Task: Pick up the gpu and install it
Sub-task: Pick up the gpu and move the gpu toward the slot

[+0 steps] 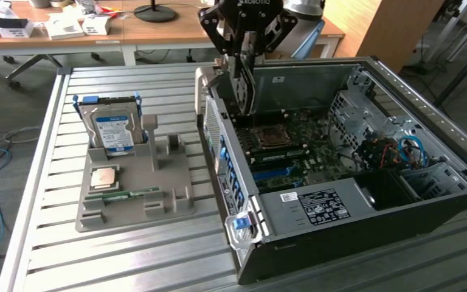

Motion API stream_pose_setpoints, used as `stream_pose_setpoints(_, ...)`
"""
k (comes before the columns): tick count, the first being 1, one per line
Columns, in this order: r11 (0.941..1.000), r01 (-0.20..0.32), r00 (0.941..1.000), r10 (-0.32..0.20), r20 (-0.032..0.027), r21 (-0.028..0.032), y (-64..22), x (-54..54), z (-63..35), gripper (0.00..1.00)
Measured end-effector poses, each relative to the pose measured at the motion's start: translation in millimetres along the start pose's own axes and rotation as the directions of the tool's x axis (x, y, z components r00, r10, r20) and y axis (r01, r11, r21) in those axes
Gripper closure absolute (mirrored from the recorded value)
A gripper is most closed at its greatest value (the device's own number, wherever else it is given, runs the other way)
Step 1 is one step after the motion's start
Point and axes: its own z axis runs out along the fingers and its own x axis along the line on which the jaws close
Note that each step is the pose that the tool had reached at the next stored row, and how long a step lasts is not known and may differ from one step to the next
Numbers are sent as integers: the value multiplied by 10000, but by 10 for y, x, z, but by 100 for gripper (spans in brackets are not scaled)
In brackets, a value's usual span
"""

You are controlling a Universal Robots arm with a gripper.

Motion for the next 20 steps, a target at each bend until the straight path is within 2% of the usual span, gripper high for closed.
stream_pose_setpoints(20, 10000, -1, 10000, 1, 0, 1, 30, -537, 15, 74)
